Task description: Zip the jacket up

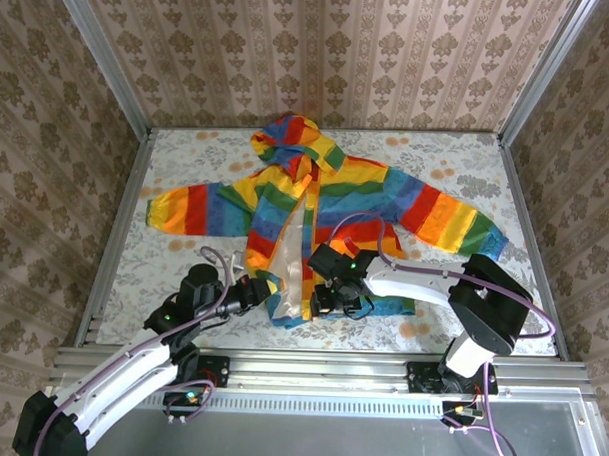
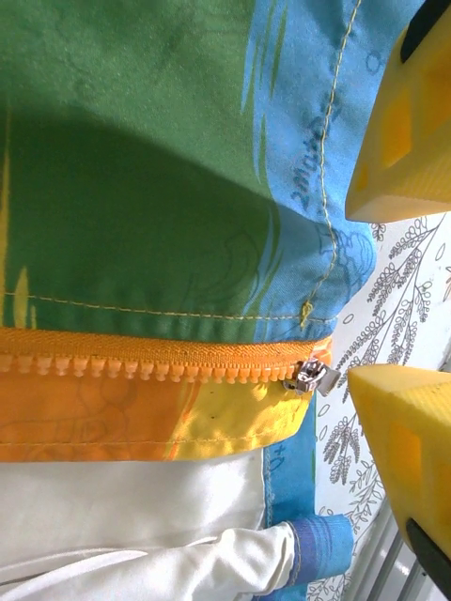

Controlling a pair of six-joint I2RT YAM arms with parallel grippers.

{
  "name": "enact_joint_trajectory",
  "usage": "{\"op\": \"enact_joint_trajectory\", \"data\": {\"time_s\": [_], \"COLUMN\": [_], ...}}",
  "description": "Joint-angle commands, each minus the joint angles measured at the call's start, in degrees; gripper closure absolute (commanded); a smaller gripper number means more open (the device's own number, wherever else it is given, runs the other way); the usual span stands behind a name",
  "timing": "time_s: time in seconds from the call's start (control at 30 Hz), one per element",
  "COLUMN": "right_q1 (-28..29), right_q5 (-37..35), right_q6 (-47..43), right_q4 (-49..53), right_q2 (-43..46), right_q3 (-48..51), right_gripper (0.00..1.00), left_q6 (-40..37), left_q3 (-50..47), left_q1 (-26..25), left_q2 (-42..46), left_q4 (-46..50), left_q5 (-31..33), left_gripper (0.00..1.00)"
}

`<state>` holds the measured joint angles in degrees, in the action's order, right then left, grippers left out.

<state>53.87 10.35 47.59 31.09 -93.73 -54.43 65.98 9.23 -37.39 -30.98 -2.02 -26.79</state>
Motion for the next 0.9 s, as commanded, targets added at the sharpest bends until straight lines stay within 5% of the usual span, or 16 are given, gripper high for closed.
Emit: {"op": "enact_joint_trajectory", "data": {"time_s": [0.0, 0.33, 0.57, 0.87], "right_q1": [0.36, 0.54, 1.85, 1.79], "right_q5": [-2.85, -2.84, -4.64, -8.3], "right_q6": [-1.49, -3.64, -6.93, -9.14], "right_q4": [1.58, 0.39, -2.78, -0.85], "right_q2": [-0.63, -6.34, -2.76, 6.39], "right_q3": [-0.98, 0.05, 1.16, 1.02], "right_gripper": [0.55, 0.55, 0.91, 1.0], "left_q6": [-1.64, -1.88, -2.25, -2.83], "left_q3": [-0.53, -0.8, -0.89, 0.08], "left_q1": [0.47, 0.47, 0.47, 0.45], "left_q2": [0.92, 1.69, 1.89, 1.74], "left_q4": [0.64, 2.01, 2.43, 2.21], "left_q5": [0.07, -0.28, 0.31, 0.64], "left_gripper": [1.0, 1.0, 1.0, 1.0]}}
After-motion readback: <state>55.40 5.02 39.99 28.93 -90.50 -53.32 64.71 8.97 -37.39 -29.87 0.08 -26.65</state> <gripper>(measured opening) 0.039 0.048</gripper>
